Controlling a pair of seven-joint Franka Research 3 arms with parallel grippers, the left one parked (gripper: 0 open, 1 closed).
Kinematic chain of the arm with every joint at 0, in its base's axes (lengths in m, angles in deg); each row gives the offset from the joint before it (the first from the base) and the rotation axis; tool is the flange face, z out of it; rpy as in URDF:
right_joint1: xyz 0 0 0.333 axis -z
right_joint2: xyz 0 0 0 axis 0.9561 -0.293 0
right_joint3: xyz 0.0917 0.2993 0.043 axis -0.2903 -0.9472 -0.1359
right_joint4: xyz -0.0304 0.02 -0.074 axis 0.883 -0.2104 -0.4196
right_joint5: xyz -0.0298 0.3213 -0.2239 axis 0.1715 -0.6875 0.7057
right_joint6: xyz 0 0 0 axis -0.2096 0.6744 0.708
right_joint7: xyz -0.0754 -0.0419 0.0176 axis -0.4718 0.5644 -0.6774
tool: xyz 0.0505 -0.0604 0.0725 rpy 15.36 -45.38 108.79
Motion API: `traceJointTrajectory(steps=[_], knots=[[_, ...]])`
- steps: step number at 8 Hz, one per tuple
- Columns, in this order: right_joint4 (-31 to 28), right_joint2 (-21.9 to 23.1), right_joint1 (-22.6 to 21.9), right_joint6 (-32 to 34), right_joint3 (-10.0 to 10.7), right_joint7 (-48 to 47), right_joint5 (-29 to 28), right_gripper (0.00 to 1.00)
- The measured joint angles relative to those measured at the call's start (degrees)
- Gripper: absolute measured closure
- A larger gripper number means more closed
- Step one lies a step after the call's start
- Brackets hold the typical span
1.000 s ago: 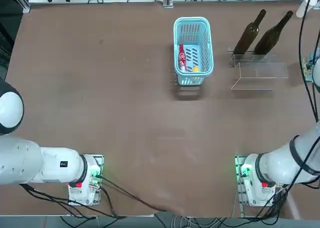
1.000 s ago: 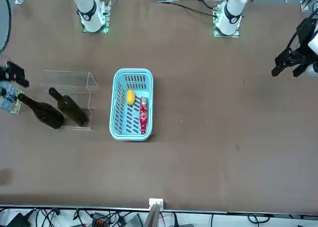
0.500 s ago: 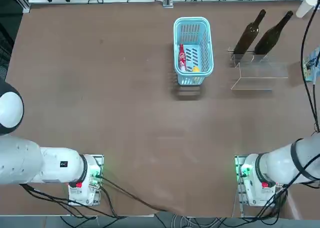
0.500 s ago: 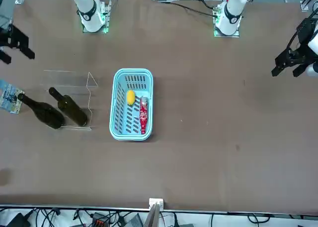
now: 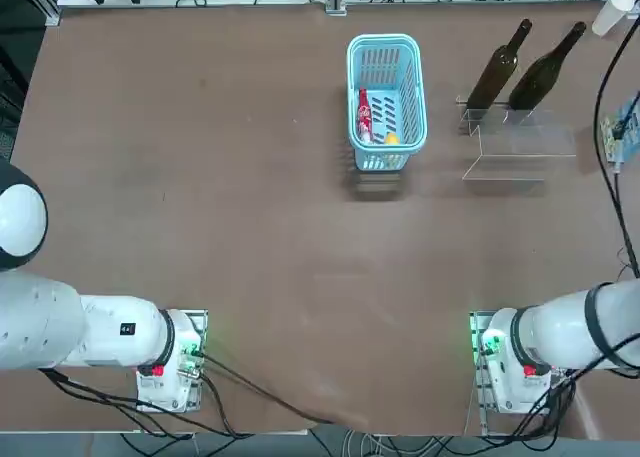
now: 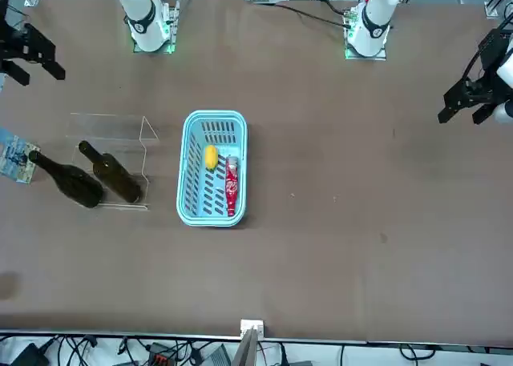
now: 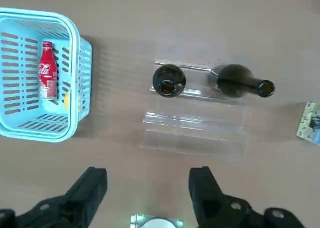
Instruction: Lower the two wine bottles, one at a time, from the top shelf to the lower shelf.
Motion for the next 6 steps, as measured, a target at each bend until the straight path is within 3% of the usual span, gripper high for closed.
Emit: traceJointTrajectory(steps=[2, 6], knots=[[-7.7, 3.6, 0.0, -4.7, -0.2, -0.2, 0.6, 0.0], [-11.6, 4.6, -0.2, -8.6, -0.3, -0.2, 2.7, 0.0]])
